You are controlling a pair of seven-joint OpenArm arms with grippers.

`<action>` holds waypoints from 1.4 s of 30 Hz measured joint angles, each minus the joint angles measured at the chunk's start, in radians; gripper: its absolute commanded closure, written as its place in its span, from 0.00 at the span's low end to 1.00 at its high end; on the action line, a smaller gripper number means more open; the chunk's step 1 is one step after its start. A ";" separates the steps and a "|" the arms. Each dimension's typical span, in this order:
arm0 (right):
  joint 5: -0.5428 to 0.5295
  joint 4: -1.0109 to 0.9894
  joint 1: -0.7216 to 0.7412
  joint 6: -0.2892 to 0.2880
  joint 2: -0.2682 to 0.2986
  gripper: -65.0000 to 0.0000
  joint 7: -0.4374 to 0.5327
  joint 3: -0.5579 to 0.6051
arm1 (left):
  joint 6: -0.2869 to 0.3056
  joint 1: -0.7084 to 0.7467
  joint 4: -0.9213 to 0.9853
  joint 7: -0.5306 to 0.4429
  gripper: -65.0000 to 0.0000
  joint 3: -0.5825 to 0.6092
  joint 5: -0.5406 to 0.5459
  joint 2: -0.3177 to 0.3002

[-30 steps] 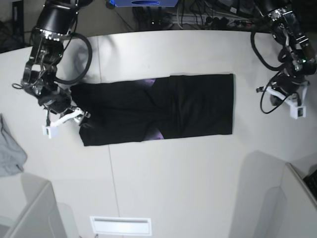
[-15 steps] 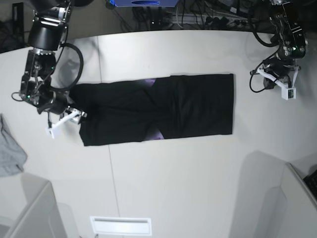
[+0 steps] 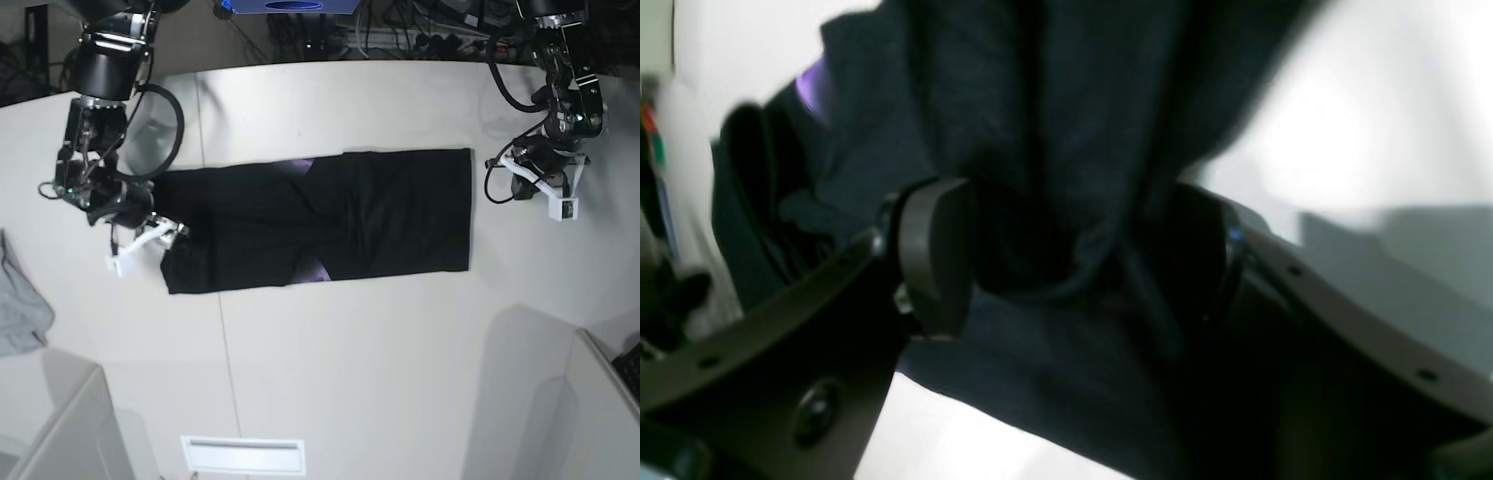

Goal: Fold the T-shirt properly

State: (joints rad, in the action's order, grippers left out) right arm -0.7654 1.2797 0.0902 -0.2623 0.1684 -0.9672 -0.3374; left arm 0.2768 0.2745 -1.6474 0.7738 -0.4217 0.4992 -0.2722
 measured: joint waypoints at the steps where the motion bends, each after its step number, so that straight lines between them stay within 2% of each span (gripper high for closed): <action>1: 0.003 -0.002 -0.002 0.000 0.008 0.38 -0.003 -0.027 | 0.000 0.001 0.002 0.000 1.00 -0.001 -0.002 0.000; 4: 0.022 -0.005 -0.003 0.004 0.045 0.38 -0.013 -0.039 | 0.004 0.000 0.013 0.000 1.00 0.002 0.003 0.000; 10: 0.001 -0.005 -0.002 -0.001 0.019 0.38 -0.028 -0.042 | 0.003 -0.003 0.023 0.000 1.00 0.002 0.002 0.000; 15: -0.035 -0.008 -0.006 -0.090 0.029 0.38 -0.067 -0.041 | 0.003 -0.003 0.024 0.000 1.00 0.002 0.002 0.000; 20: -0.107 -0.050 0.000 -0.098 0.008 0.38 -0.065 -0.046 | 0.003 0.000 0.024 0.000 1.00 0.002 0.002 0.000; 24: -0.178 -0.118 0.005 -0.098 0.011 0.38 -0.031 -0.134 | 0.003 0.003 0.024 0.000 1.00 0.002 0.002 -0.002; 30: -0.170 -0.124 0.012 -0.098 0.035 0.38 -0.044 -0.136 | 0.003 0.006 0.024 0.000 1.00 0.002 0.001 -0.003; 34: -0.175 -0.123 0.014 -0.098 0.055 0.38 -0.048 -0.049 | 0.003 0.006 0.024 0.000 1.00 0.002 0.002 -0.003; 38: -0.188 -0.122 0.020 -0.098 0.043 0.38 0.011 0.064 | 0.003 -0.001 0.024 0.000 1.00 0.002 0.002 -0.001; 42: -0.197 -0.123 0.021 -0.098 0.047 0.38 0.025 0.107 | 0.003 0.000 0.024 0.000 1.00 0.007 0.002 -0.001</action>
State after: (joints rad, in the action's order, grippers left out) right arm -0.9627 1.1568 0.1108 -0.3607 0.2150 -0.9421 -0.2306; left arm 0.2802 0.2745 -1.6238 0.7738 -0.4149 0.5014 -0.2733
